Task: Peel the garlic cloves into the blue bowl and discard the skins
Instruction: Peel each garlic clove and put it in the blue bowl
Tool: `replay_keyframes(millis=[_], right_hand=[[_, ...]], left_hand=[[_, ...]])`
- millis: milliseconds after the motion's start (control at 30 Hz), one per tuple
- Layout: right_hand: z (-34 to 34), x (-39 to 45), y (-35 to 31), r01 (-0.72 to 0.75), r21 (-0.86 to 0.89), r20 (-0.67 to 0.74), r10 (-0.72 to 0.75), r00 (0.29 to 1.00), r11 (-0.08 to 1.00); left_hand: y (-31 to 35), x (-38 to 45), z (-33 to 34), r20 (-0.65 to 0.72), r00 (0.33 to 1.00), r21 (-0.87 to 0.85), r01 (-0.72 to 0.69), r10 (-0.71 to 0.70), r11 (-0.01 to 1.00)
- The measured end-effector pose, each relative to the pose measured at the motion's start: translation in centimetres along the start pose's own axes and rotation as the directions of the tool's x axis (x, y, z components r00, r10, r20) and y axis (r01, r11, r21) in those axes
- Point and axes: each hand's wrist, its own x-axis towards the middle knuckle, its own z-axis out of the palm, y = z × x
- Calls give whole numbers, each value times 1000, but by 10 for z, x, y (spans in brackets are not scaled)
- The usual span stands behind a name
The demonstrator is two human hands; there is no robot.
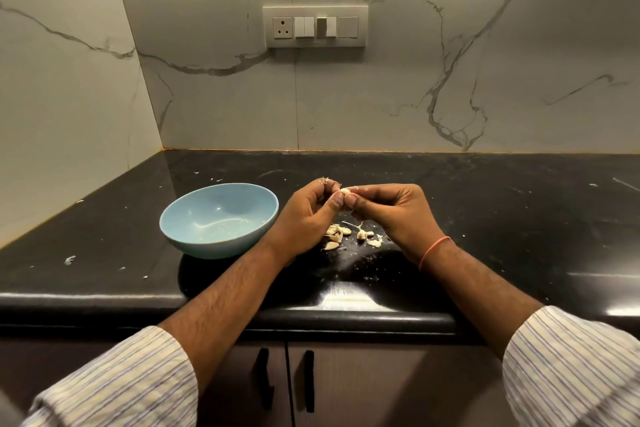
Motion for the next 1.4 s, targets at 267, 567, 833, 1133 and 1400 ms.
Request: replay_keyframes(millis=[267,567,833,1133,1400], right_hand=[[5,3,7,53,-77,-54,-57,997,996],[7,2,10,178,-274,-118,-216,969,945],[-7,10,11,-26,-89,-225,5,974,996],[-9,12,18,-73,-264,-192,21,981,962],[-6,9,15,-49,-340,-118,9,993,939]], left_hand=[[-2,1,3,4,1000,113,26,-27,993],[-3,0,6,-14,999,143,43,-41,989],[-3,0,9,-120,993,192,33,-10,981],[-13,10,6,-298,951,283,169,-81,944],[-8,5,6,-214,977,249,33,22,968]])
